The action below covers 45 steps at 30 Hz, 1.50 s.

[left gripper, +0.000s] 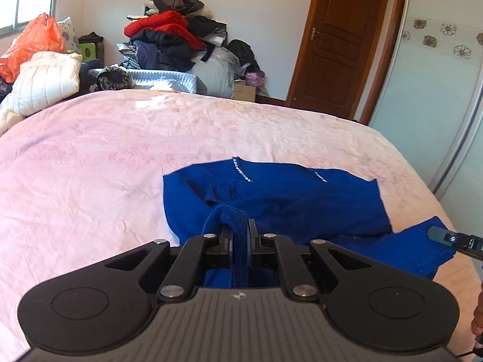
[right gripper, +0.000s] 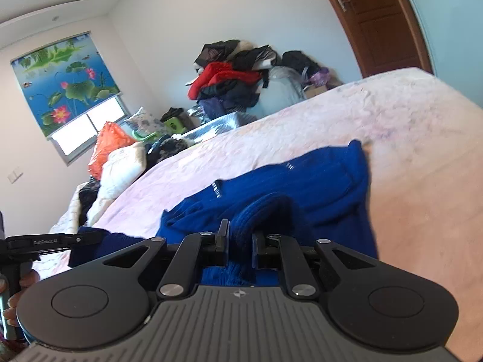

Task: Fold small clothes
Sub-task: 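Lift the hem with both grippers and carry it over toward the collar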

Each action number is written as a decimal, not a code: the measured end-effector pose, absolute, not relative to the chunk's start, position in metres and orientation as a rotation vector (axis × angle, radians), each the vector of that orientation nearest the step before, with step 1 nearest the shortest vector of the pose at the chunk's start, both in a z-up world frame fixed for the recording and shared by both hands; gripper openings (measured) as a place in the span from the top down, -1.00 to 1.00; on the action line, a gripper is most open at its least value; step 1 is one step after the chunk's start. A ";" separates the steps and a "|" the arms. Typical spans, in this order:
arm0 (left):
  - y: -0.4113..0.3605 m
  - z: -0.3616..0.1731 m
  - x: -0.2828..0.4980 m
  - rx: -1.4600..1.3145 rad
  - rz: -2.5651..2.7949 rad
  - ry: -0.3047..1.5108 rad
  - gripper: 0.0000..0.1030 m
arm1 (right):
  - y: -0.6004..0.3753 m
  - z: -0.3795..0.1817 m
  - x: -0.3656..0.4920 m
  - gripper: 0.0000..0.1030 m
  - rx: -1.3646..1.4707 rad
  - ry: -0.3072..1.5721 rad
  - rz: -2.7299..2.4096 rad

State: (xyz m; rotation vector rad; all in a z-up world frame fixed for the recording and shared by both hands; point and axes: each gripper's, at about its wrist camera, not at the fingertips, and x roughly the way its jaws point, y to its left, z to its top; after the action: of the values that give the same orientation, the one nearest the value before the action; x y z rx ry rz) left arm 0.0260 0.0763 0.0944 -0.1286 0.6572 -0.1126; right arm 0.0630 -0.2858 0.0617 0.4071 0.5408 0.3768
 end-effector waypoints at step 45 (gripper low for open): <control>0.058 0.097 0.138 -0.060 -0.038 0.622 0.85 | -0.296 0.058 0.172 0.78 0.462 0.486 0.308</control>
State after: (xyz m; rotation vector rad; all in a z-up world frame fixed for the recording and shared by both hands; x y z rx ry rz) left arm 0.1385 0.0585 0.0965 -0.0602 0.6225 -0.0378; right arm 0.1722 -0.2964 0.0583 0.4624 0.4859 0.3077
